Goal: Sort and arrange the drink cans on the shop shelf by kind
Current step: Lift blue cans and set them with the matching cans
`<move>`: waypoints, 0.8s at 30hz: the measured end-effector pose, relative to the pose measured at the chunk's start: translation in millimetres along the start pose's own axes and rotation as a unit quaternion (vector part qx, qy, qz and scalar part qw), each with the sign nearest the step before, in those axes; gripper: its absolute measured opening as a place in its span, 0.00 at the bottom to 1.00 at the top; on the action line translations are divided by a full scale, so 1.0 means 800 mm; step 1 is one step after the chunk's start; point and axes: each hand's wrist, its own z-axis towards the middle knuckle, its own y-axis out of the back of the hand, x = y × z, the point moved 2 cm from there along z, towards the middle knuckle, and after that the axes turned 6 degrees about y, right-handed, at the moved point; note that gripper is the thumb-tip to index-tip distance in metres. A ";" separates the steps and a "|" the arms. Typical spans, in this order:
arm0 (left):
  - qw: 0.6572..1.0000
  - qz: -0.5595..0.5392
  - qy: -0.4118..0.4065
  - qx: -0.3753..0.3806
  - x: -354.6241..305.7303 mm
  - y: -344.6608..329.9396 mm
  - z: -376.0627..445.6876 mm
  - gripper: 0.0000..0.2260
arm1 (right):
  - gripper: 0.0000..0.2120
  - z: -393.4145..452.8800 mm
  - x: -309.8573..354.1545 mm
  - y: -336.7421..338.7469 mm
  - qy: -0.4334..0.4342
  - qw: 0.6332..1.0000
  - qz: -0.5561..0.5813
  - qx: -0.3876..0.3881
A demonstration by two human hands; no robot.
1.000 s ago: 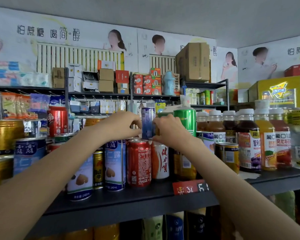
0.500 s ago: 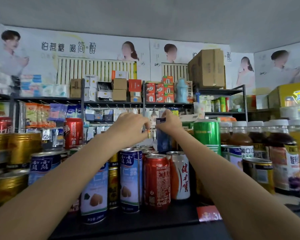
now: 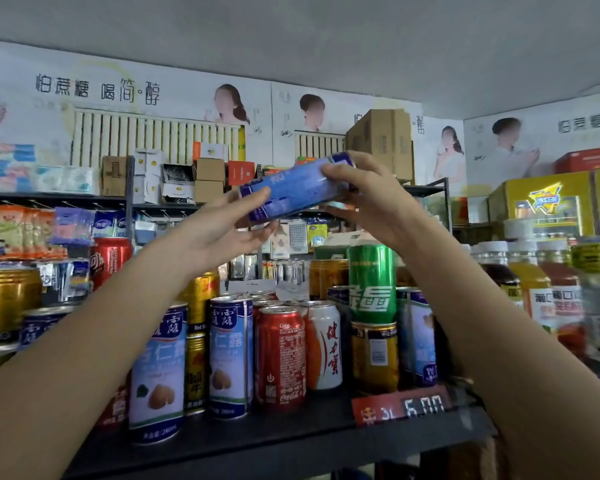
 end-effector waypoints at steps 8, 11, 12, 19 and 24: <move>0.979 0.172 -0.097 -0.042 0.000 -0.024 0.012 0.20 | 0.59 -0.027 -0.057 -0.026 -0.005 0.971 -0.204 0.122; 0.934 0.335 -0.112 -0.051 -0.003 -0.017 0.005 0.18 | 0.61 -0.013 -0.073 -0.020 0.020 0.968 -0.240 0.066; 0.897 0.421 -0.117 -0.064 -0.001 -0.011 0.004 0.16 | 0.60 -0.009 -0.076 -0.021 0.027 0.961 -0.270 0.051; 0.746 0.645 -0.142 -0.085 0.030 0.023 0.008 0.09 | 0.49 0.022 -0.131 -0.032 0.042 0.917 -0.395 -0.012; 0.696 0.704 -0.129 -0.059 0.039 0.029 0.005 0.06 | 0.45 0.036 -0.148 -0.029 0.003 0.905 -0.426 0.000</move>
